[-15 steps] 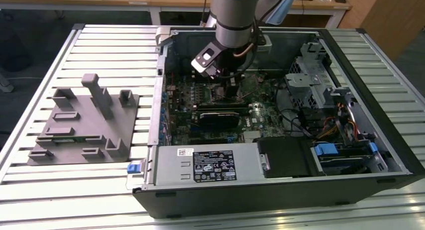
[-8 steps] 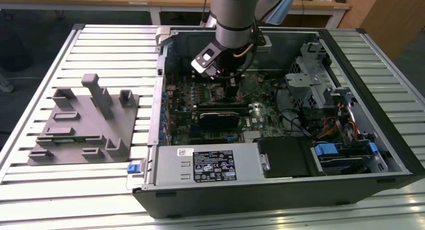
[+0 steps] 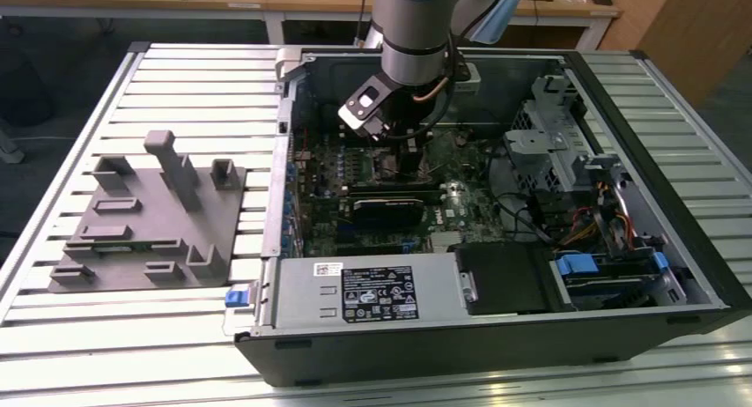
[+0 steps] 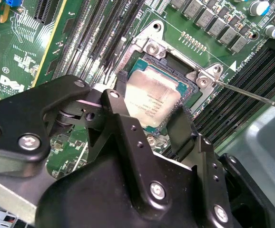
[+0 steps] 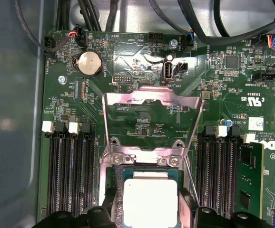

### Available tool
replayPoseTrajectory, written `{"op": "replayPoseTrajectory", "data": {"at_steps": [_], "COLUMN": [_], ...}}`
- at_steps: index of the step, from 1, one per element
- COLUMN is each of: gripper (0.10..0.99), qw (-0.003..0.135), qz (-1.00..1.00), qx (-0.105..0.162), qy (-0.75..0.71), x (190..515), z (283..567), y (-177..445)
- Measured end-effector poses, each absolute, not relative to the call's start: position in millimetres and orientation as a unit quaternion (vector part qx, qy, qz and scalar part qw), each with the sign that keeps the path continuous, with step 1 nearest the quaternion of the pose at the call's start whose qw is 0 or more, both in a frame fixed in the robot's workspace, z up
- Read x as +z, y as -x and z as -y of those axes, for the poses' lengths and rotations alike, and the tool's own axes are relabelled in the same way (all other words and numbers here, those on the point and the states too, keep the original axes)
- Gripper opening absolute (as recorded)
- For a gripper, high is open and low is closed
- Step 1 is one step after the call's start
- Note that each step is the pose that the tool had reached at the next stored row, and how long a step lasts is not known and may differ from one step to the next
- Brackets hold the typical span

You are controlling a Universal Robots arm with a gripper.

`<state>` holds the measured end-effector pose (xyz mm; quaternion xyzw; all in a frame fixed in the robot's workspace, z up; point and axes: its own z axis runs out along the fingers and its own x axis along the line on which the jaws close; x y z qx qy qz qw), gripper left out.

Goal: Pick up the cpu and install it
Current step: 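Place the cpu into insertion slot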

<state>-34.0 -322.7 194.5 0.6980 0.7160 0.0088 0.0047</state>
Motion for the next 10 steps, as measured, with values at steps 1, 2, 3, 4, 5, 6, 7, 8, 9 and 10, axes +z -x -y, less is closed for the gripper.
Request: {"op": "replayPoseTrajectory", "data": {"at_steps": [1,2,3,4,5,6,7,8,9,10], "gripper": [0.612,0.612,0.612,0.612,0.612,0.612,0.612,0.612,0.612,0.612], "qw": [0.005,0.004,0.004,0.004,0.004,0.004,0.003,0.003,0.003,0.003], "qz": [-0.716,-0.716,-0.716,-0.716,-0.716,-0.716,-0.716,-0.716,-0.716,-0.716], "qx": [0.009,0.009,0.009,0.009,0.01,0.01,0.01,0.011,0.011,0.011], "qy": [-0.698,-0.698,-0.698,-0.698,-0.698,-0.698,-0.698,-0.698,-0.698,-0.698], "x": [194.4,194.3,194.2,194.2,194.0,193.7,193.3,193.0,192.8,192.6], "z": [322.6,322.3,321.8,321.2,320.6,320.1,319.7,319.6,319.6,319.6], "y": [34.0,34.0,34.1,34.1,34.0,34.0,34.0,34.0,34.0,34.1]}}
